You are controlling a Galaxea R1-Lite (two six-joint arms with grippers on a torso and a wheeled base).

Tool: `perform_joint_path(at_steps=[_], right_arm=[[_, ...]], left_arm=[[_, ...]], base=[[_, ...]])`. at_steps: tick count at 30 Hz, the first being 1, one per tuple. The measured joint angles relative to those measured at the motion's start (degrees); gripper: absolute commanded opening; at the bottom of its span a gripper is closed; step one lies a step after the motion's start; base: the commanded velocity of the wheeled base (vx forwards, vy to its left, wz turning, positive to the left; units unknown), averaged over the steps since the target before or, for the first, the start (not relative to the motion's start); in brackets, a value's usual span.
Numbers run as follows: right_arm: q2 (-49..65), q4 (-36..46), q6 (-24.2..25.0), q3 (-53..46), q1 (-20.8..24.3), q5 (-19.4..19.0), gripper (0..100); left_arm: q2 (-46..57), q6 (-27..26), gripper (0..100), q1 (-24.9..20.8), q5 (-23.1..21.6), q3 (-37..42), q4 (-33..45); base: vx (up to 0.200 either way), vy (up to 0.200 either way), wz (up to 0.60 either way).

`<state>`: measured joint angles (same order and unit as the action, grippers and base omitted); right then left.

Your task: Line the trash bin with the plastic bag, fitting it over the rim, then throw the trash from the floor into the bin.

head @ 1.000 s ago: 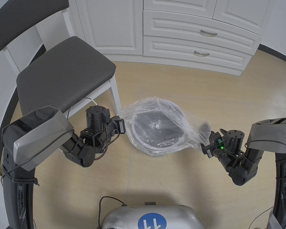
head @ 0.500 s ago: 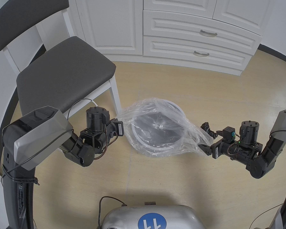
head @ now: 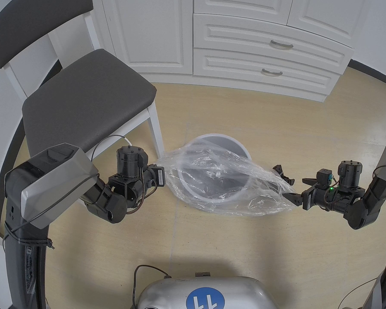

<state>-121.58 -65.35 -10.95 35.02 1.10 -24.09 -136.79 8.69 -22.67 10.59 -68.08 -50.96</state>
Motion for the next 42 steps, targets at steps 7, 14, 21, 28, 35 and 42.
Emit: perform_joint_path(at_steps=[7, 14, 21, 28, 35, 42], right_arm=[[-3.23, -0.28, 0.09, 0.94, -2.33, -5.44, 100], [-5.6, -0.5, 0.24, 1.38, -5.17, -11.11, 100], [-6.23, -1.84, 0.26, 1.24, -7.07, -13.7, 100], [-6.05, -2.96, 0.39, 1.0, -7.68, -13.48, 100], [-1.68, -2.99, 0.35, -0.6, -3.68, -3.25, 100], [6.25, -2.99, -2.22, -4.55, 1.79, 6.13, 100]], left_arm=[[-0.83, 0.01, 0, 0.72, 0.07, -1.29, 1.85], [-1.66, 0.06, 0, 1.6, 1.69, -3.38, 5.74], [-2.65, 0.06, 0, 2.17, 3.96, -6.06, 7.39], [-2.66, 0.2, 0, 2.15, 3.99, -5.78, 7.01], [-0.69, 0.85, 0, 0.74, 3.94, -3.24, 5.74], [2.86, 1.43, 0, -1.27, 3.61, 0.45, 4.02]], base=[[0.0, 0.0, 0.0], [0.0, 0.0, 0.0], [0.0, 0.0, 0.0], [0.0, 0.0, 0.0], [0.0, 0.0, 0.0], [0.0, 0.0, 0.0]])
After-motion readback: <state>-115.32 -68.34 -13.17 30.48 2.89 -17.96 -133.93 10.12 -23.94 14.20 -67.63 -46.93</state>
